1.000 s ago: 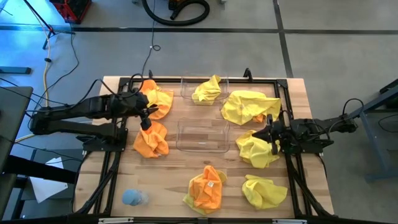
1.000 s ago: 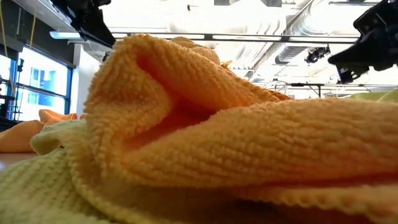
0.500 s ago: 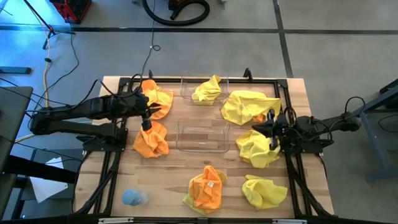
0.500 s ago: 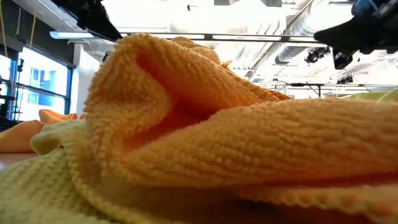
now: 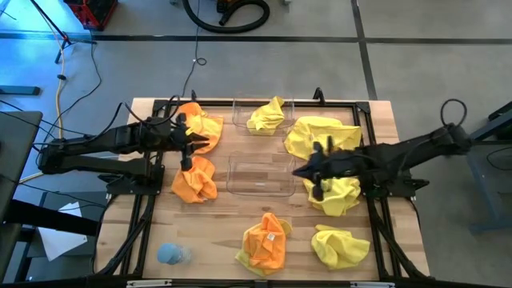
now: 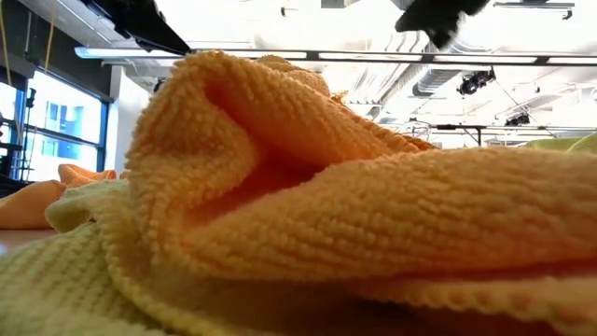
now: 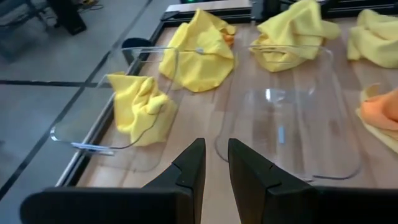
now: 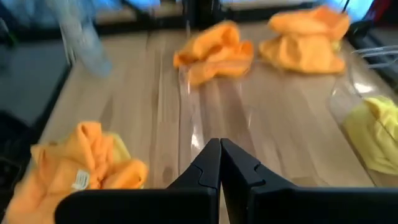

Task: Sort microfiber towel by color & place in baskets
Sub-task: Put the orange microfiber towel into the bottom transparent bin

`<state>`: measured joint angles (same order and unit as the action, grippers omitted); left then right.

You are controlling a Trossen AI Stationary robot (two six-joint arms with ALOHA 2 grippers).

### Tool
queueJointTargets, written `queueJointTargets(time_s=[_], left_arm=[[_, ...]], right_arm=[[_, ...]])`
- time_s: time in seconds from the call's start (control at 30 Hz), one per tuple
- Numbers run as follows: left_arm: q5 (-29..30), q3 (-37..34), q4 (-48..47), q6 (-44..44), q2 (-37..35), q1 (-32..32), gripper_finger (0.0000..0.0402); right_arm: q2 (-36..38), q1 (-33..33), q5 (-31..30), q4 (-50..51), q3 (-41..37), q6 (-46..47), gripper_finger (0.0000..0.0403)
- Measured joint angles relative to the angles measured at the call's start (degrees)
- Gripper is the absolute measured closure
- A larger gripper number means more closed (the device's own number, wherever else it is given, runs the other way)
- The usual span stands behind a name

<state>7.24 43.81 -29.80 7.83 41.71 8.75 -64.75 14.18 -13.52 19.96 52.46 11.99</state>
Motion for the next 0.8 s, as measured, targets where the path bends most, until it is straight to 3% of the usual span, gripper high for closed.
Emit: queueJointTargets(time_s=[0.13,0.33,0.63,0.8], left_arm=[[-3.69,0.0,-0.24,0.34,-0.04,0.0,0.0346],[-5.35,-0.25,-1.02,-0.9,-3.04,0.0,0.0346],[-5.28,-13.53,0.57,-6.78,-21.51,-0.01,0.0346],[-5.52,-14.21,2.07,-8.67,-27.84,-0.61,0.0346]], right_arm=[[-12.06,1.85,0.02,12.76,15.26,1.38,0.0403],[-27.34,5.4,-0.64,28.17,34.45,11.16,0.0403],[-44.24,10.86,-2.54,43.85,55.58,21.79,0.0402],[-50.49,12.42,0.82,45.38,62.37,22.58,0.038]])
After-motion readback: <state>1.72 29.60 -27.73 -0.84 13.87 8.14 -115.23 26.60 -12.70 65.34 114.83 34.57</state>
